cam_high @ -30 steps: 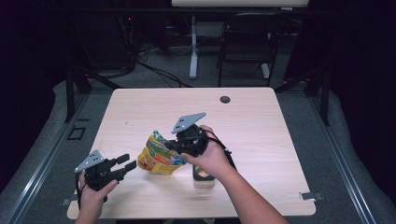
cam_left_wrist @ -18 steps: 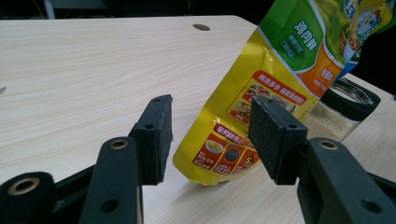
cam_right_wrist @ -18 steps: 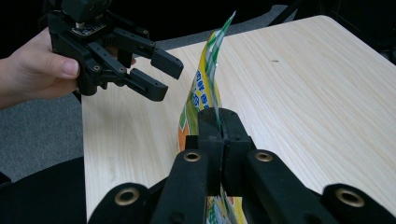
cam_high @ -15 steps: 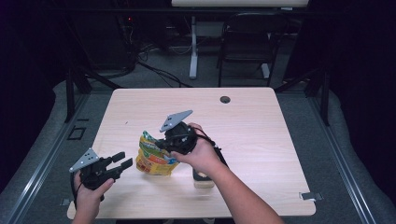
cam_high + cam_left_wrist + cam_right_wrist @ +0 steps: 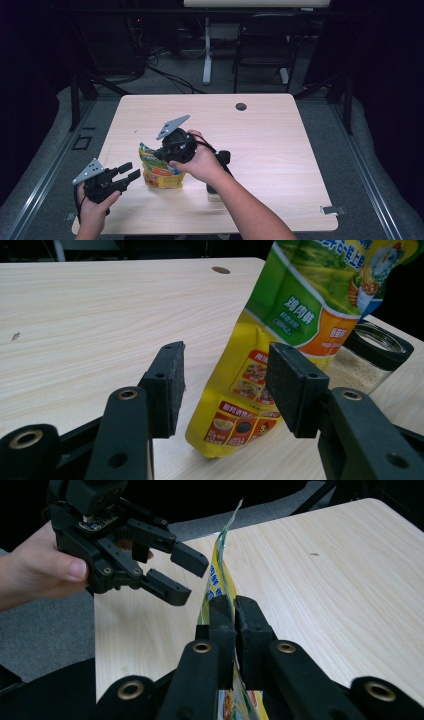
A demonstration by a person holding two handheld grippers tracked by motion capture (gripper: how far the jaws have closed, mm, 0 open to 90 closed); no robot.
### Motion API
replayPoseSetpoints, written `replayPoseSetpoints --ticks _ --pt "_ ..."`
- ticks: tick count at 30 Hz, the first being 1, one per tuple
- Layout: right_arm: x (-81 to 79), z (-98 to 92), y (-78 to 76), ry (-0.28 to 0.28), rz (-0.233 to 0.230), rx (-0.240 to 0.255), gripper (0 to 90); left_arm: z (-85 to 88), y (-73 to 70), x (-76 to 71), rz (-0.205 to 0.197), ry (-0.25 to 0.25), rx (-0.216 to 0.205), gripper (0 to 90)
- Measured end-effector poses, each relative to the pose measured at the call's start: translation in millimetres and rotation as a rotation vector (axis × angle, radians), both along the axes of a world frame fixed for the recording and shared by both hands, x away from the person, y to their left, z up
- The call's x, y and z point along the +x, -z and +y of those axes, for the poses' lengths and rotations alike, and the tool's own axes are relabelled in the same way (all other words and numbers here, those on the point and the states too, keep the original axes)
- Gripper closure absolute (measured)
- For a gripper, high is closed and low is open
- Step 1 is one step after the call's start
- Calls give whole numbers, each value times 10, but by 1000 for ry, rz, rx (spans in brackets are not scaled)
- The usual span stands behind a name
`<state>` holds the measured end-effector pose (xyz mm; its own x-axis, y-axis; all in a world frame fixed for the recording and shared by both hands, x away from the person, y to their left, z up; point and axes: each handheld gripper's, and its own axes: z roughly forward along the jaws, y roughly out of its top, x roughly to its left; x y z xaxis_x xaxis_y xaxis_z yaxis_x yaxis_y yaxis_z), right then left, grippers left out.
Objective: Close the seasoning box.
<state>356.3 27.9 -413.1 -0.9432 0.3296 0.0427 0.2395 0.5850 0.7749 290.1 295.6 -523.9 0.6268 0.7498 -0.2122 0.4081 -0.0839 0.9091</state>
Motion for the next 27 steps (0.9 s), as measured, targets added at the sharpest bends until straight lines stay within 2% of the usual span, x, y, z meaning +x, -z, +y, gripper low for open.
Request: replayPoseSetpoints --ticks 6,9,11,15,16,17,18,23,25,27 --pt "3 109 15 -18 4 -9 842 -14 2 -4 -2 1 4 505" --pt "1 144 35 -21 13 -17 822 6 -10 -6 10 18 15 503" --pt "0 159 46 -23 12 -15 801 -1 -7 -8 -1 4 9 502" --pt "-5 169 39 -21 21 -10 781 11 -15 -17 -4 2 7 500" --pt "-8 173 35 -19 18 -4 758 36 -26 -29 8 16 26 500" --pt "-8 173 35 -17 19 0 748 48 -28 -32 9 16 28 499" --pt "-9 171 35 -15 20 -1 739 46 -21 -37 0 -4 17 499" --pt "-22 173 32 -16 12 -10 720 69 -21 -46 4 -6 15 498" --pt "-44 172 17 -13 3 13 705 73 -25 -51 3 -10 17 499" --pt "-51 166 4 -12 -2 14 699 87 -50 -62 12 7 22 500"
